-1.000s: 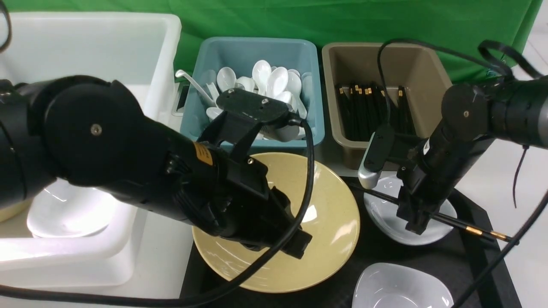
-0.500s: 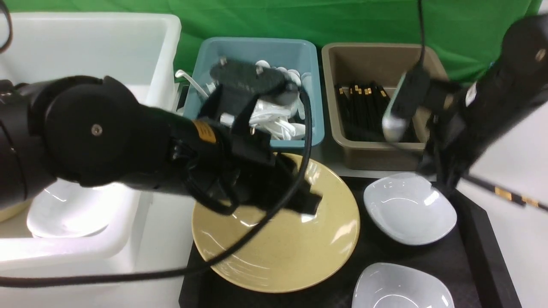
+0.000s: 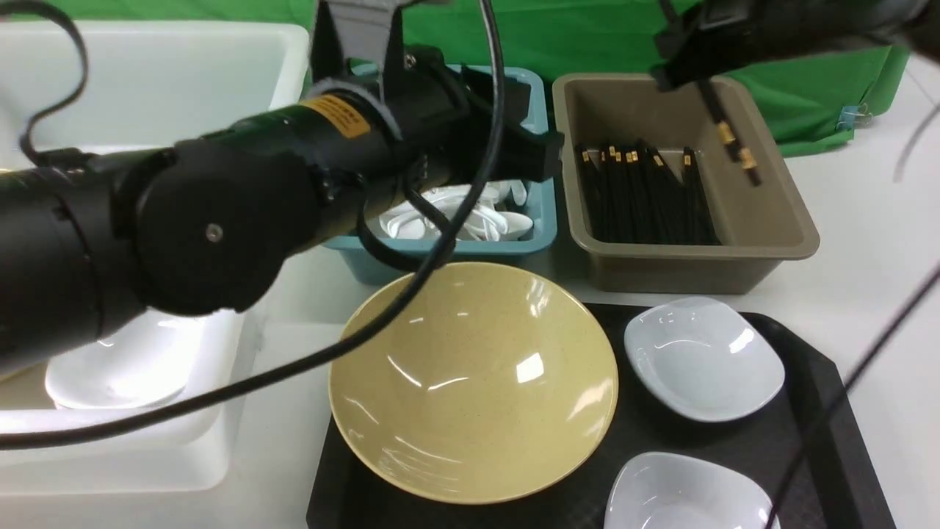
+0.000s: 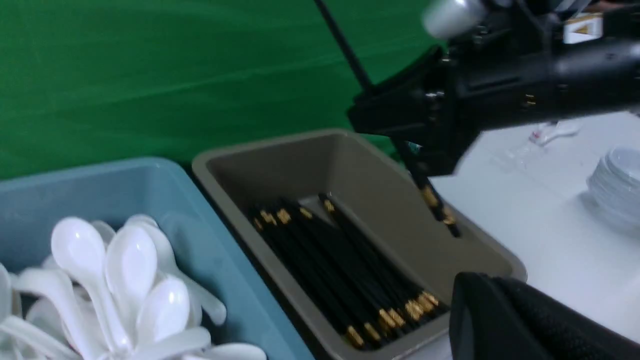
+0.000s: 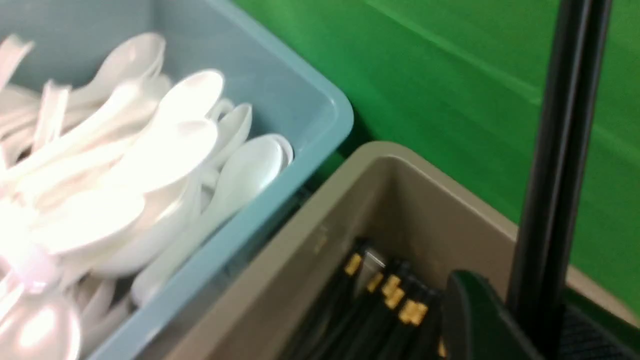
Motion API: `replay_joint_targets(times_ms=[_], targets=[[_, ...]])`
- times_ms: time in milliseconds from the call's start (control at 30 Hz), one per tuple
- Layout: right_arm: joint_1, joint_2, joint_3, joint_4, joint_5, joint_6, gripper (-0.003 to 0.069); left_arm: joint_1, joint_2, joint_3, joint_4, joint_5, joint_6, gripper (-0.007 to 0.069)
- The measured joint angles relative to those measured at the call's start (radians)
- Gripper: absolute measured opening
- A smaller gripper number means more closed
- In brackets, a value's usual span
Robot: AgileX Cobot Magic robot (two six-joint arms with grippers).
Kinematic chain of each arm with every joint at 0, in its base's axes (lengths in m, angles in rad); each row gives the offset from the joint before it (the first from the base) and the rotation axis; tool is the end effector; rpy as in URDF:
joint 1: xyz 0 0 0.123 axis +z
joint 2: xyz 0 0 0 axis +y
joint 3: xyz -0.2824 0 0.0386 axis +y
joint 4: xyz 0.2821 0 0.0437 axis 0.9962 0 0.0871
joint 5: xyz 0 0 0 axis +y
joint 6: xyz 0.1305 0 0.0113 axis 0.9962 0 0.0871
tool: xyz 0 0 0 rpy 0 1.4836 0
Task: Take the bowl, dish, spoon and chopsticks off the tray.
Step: Use the right arm to put the chopsticks into the small storage box on the right, then use the left arm to grab the yellow noodle bowl on the left
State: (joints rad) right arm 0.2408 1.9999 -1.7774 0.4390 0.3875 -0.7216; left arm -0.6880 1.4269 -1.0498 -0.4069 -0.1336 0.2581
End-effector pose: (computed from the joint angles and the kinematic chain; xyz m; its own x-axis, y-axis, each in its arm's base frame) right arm 0.5305 0.1520 0.2833 -0.3200 -0.3901 -0.8634 -0.4950 0.8459 -0.1987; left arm 0.3173 -0.2519 0.3229 -0.2133 -0.0122 -0.9769 0.5690 0.8113 -0.1343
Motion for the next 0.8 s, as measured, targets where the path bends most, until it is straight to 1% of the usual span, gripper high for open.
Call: replay_joint_targets(times_ms=[100,200,233,300,333,367,400,433,467,500,533,567,600,700,733,800], targets=[[0.000,0.057,-0.019,0.010,-0.011,0.032,0.0078,0.000,0.009,0.000,0.006,0.031,0.000,-0.0001],[-0.005,0.092,-0.022,0.010,0.007,0.113,0.0098,0.001,0.013,0.000,0.026,0.090,0.000,-0.0001],[-0.008,0.093,-0.022,0.010,0.014,0.145,0.0122,0.003,0.013,-0.003,0.026,0.116,-0.001,-0.0001],[-0.012,0.093,-0.022,0.010,0.036,0.215,0.0217,0.019,0.013,-0.025,0.026,0.215,-0.022,-0.0001],[-0.015,0.092,-0.024,0.008,0.042,0.227,0.0242,0.024,0.013,-0.032,0.026,0.243,-0.028,-0.0001],[-0.021,0.085,-0.025,-0.005,0.076,0.260,0.0340,0.051,0.013,-0.065,0.029,0.372,-0.064,-0.0001],[-0.024,0.081,-0.025,-0.014,0.093,0.272,0.0369,0.063,0.013,-0.080,0.031,0.426,-0.078,-0.0001],[-0.025,0.072,-0.025,-0.037,0.126,0.288,0.0405,0.085,0.013,-0.105,0.039,0.518,-0.100,-0.0001],[-0.027,0.055,-0.025,-0.083,0.182,0.321,0.0424,0.118,0.013,-0.141,0.053,0.651,-0.125,-0.0001],[-0.027,0.046,-0.025,-0.106,0.211,0.340,0.0421,0.132,0.013,-0.160,0.063,0.707,-0.135,-0.0001],[-0.027,0.019,-0.025,-0.151,0.275,0.369,0.0393,0.155,0.013,-0.181,0.073,0.812,-0.146,-0.0001],[-0.027,0.014,-0.025,-0.158,0.286,0.378,0.0377,0.168,0.013,-0.188,0.077,0.844,-0.152,-0.0001],[-0.027,-0.032,-0.025,-0.210,0.385,0.402,0.0271,0.195,0.013,-0.209,0.093,0.937,-0.158,-0.0001],[-0.027,-0.143,-0.019,-0.270,0.562,0.415,0.0066,0.222,0.013,-0.224,0.147,1.025,-0.162,0.0001],[-0.027,-0.187,-0.006,-0.276,0.604,0.415,0.0041,0.222,0.013,-0.225,0.167,1.030,-0.164,0.0004],[-0.027,-0.243,0.023,-0.279,0.640,0.417,0.0026,0.222,0.015,-0.226,0.201,1.031,-0.173,0.0017]])
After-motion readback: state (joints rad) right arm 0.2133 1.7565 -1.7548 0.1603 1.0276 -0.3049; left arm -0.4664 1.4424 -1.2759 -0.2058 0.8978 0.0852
